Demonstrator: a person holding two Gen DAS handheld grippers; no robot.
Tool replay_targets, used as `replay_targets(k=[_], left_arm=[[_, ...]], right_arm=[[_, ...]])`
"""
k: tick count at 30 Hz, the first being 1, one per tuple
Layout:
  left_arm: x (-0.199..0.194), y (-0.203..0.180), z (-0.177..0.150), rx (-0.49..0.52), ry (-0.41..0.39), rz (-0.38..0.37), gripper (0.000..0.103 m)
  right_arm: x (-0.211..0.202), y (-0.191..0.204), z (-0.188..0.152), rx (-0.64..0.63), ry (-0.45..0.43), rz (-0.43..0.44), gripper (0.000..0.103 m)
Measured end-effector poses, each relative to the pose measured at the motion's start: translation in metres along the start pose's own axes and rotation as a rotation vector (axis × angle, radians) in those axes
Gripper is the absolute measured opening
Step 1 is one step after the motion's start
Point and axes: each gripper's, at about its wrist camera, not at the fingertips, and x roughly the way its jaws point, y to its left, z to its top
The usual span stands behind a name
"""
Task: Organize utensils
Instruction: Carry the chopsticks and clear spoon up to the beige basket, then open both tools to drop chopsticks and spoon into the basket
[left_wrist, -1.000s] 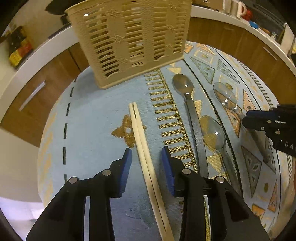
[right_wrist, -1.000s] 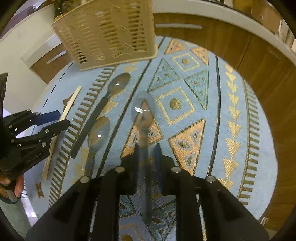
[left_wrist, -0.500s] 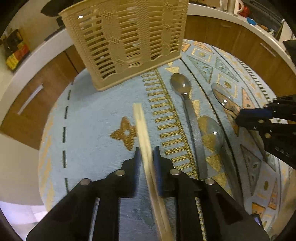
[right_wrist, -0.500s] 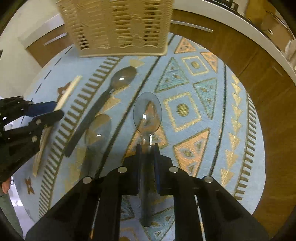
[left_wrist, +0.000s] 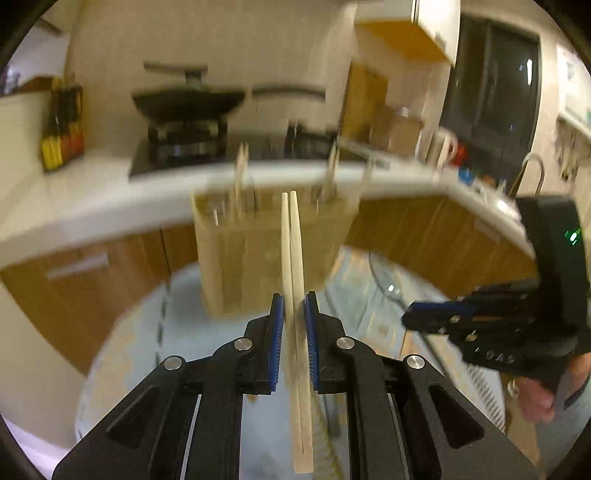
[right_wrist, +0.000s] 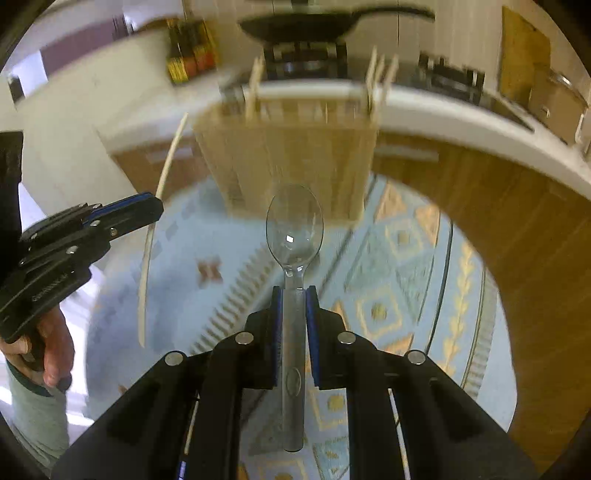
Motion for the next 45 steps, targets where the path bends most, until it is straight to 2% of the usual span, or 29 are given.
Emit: replay_targets(k=[5, 8, 14, 19, 21, 27, 31, 38, 40, 44, 45], left_arm=[[-0.013, 0.000, 0.042, -0.006, -0.159, 0.037, 0.010], [-0.009, 0.003, 0.069, -0.011, -0.249, 0.107, 0.010], [0.008, 0.007, 0.103, -0.009, -0.358, 0.202, 0.010], [0.019, 0.019, 0.114, -0.069, -0.447, 0.166, 0.010], [0.025, 0.022, 0.116, -0.086, -0.470, 0.175, 0.010], [0.048, 0.030, 0.112, -0.083, -0.503, 0.229, 0.010], [0.061, 0.033, 0.105, -0.079, -0.493, 0.241, 0.010], [0.070, 0.036, 0.089, -0.063, -0.478, 0.247, 0.011], [0.069, 0.038, 0.085, -0.068, -0.472, 0.242, 0.020], [0.059, 0.041, 0.077, -0.083, -0.454, 0.228, 0.027], [0.056, 0.040, 0.076, -0.083, -0.452, 0.228, 0.031]], right_arm=[[-0.020, 0.001, 0.045, 0.000, -0.152, -0.002, 0.010], [-0.028, -0.007, 0.068, 0.020, -0.262, -0.014, 0.010], [-0.025, -0.026, 0.106, 0.095, -0.406, 0.009, 0.011], [-0.014, -0.038, 0.125, 0.152, -0.504, -0.021, 0.011], [-0.008, -0.044, 0.131, 0.168, -0.530, -0.045, 0.011], [0.021, -0.062, 0.144, 0.215, -0.551, -0.048, 0.011], [0.037, -0.064, 0.139, 0.232, -0.569, -0.054, 0.011], [0.040, -0.048, 0.127, 0.154, -0.589, -0.090, 0.011], [0.039, -0.045, 0.122, 0.133, -0.568, -0.075, 0.012], [0.031, -0.043, 0.107, 0.136, -0.545, -0.069, 0.017], [0.028, -0.044, 0.101, 0.143, -0.541, -0.065, 0.017]])
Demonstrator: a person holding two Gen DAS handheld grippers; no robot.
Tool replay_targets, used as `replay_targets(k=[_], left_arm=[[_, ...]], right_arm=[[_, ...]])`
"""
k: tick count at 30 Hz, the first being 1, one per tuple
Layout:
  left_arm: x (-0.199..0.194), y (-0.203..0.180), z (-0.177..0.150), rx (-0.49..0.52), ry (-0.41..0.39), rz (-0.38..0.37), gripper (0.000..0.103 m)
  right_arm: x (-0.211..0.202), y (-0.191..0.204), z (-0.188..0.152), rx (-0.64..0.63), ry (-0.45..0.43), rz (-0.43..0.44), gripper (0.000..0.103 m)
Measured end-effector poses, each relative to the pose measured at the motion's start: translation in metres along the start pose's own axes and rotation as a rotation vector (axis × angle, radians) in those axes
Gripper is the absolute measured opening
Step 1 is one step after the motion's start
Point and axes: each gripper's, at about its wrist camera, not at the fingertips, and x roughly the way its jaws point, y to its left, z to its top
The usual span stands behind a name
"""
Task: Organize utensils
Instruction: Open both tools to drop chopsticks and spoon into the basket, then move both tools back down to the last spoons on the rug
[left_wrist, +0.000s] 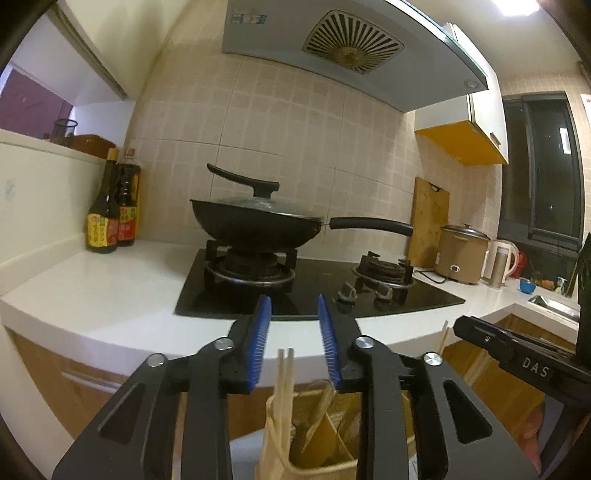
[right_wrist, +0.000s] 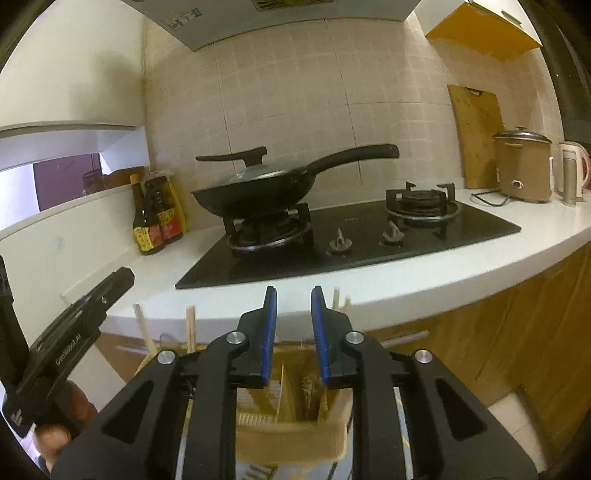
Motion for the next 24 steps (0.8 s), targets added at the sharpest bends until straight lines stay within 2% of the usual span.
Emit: replay_targets(k=[1, 6, 10, 14, 16, 21, 24], left_arm=[[-0.005, 0.001, 0.000, -0.001, 0.001, -0.001, 0.035], [-0.036, 0.005, 0.000, -0.024, 0.012, -0.026, 0.038], [-0.069, 0.004, 0.001, -0.029, 0.006, -0.052, 0.047], [-0.095, -0.003, -0.002, -0.011, 0.016, -0.071, 0.054], [-0.107, -0.009, -0.007, 0.003, 0.023, -0.070, 0.065], [-0.127, -0.022, -0.029, 0.046, 0.108, -0.098, 0.067], [-0.132, -0.028, -0.044, 0.062, 0.174, -0.089, 0.074]], right_arm=[[-0.005, -0.001, -0.003, 0.008, 0.003, 0.002, 0.017], [-0.038, -0.004, -0.014, 0.037, 0.023, 0.003, 0.017], [-0.063, -0.001, -0.022, 0.048, 0.042, 0.012, 0.017], [-0.080, 0.008, -0.031, 0.018, 0.089, -0.005, 0.017], [-0.084, 0.014, -0.040, -0.003, 0.151, -0.012, 0.017], [-0.079, 0.022, -0.094, -0.078, 0.444, -0.034, 0.019], [-0.077, 0.022, -0.133, -0.073, 0.578, -0.045, 0.019]])
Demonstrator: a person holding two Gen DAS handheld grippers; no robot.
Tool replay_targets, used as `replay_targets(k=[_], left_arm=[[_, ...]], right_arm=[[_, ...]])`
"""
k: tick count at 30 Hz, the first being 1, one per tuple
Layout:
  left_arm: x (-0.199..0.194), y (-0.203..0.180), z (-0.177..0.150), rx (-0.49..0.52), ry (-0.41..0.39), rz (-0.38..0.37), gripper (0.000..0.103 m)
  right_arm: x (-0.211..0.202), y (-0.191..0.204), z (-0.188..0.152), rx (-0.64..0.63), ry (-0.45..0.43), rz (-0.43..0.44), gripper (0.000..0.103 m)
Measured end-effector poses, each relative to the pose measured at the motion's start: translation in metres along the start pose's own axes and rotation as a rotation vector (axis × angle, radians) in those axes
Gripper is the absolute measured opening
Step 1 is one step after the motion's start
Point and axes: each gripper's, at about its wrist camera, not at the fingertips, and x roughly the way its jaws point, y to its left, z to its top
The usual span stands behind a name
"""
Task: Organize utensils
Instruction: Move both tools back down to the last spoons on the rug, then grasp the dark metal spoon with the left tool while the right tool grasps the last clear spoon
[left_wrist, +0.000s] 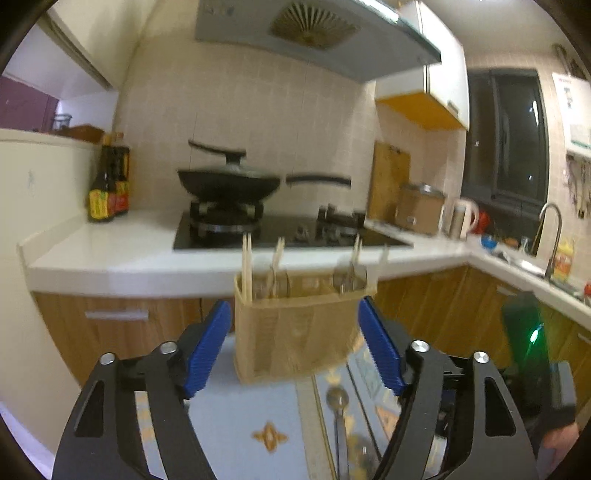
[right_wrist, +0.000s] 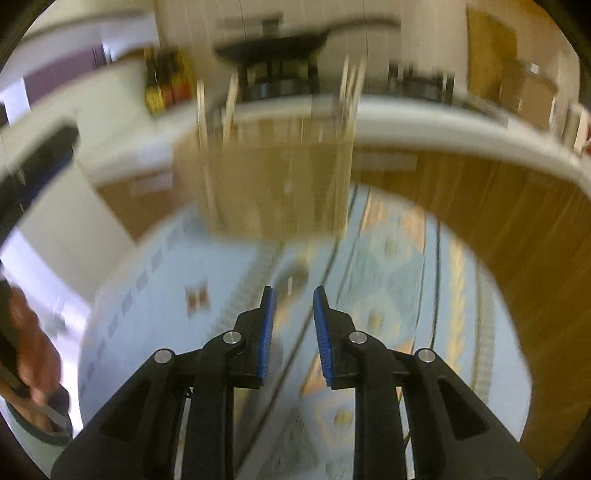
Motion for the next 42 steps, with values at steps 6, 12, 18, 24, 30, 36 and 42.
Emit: replay_targets(k=[6, 12, 18, 24, 30, 36, 42], left_arm=[[0.014, -0.011, -0.035, 0.037, 0.155, 0.041, 0.077], [0.037, -0.006, -0.070, 0.031, 0.293, 0.037, 0.077], [0.055, 0.009, -0.085, -0.037, 0.378, 0.008, 0.077], [0.082, 0.012, -0.094, -0.067, 0.483, -0.036, 0.070], [0.109, -0.009, -0.101, 0.002, 0.569, -0.074, 0.065], [0.142, -0.043, -0.107, 0.111, 0.638, -0.053, 0.054], [0.166, -0.068, -0.108, 0.212, 0.675, 0.005, 0.038]], right_arm=[[0.022, 0.013, -0.049, 0.010, 0.110, 0.104, 0.019], [0.030, 0.028, -0.071, 0.007, 0.110, 0.076, 0.020], [0.033, 0.040, -0.071, -0.010, 0.078, 0.003, 0.020], [0.032, 0.047, -0.072, -0.058, 0.050, -0.068, 0.011], [0.026, 0.005, -0.067, 0.060, 0.054, -0.047, 0.010], [0.019, -0.035, -0.063, 0.132, 0.047, -0.057, 0.010], [0.020, -0.048, -0.070, 0.130, 0.059, -0.039, 0.011]])
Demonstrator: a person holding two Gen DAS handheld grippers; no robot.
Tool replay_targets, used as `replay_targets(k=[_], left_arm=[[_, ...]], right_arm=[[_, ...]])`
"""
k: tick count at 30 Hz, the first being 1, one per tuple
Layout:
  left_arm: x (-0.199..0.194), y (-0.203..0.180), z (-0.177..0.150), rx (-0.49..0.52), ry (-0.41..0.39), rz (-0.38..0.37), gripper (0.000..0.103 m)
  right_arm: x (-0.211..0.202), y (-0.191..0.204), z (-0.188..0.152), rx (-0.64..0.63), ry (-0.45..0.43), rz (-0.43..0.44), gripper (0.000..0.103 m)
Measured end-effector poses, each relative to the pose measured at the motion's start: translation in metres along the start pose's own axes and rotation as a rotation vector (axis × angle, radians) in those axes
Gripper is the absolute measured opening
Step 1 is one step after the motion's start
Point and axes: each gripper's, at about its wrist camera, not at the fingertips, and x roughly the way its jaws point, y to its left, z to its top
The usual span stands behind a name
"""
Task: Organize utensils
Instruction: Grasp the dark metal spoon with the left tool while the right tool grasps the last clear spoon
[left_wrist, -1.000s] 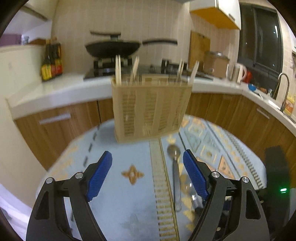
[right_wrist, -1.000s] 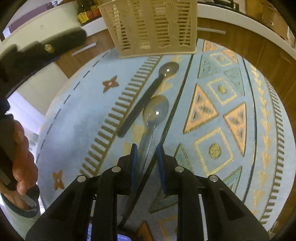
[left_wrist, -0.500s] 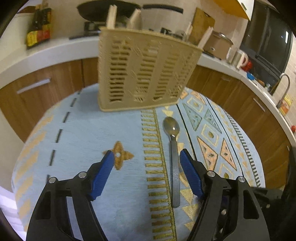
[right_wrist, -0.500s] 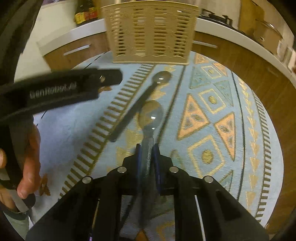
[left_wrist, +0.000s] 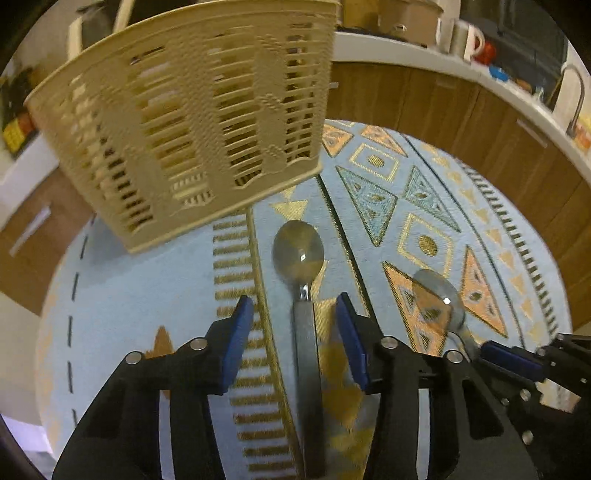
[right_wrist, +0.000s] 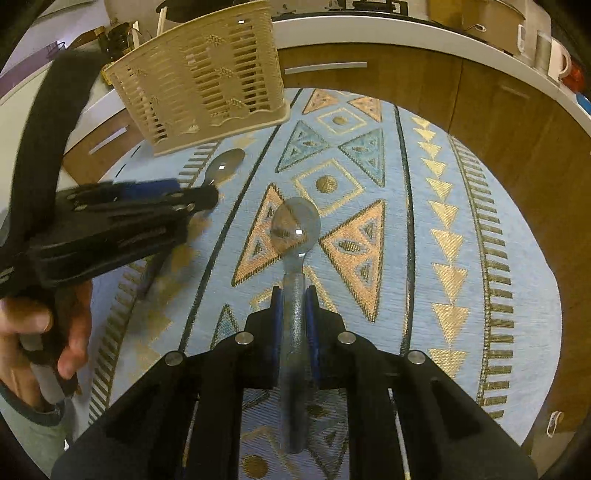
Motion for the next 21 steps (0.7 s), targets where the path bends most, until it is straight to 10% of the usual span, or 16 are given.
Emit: replay_targets(k=[4, 21], left_arm=[[0.001, -0.008, 0.004, 0.023, 0.001, 0.033, 0.010], [-0.039, 0.030, -0.049, -0.083, -0.068, -0.070, 0.010]], right_arm=[[0.003, 0.000, 0.001, -0.008, 0.004, 0.003, 0.011], [0.008, 0.001, 0.011, 0.008, 0.075, 0.001, 0.013]])
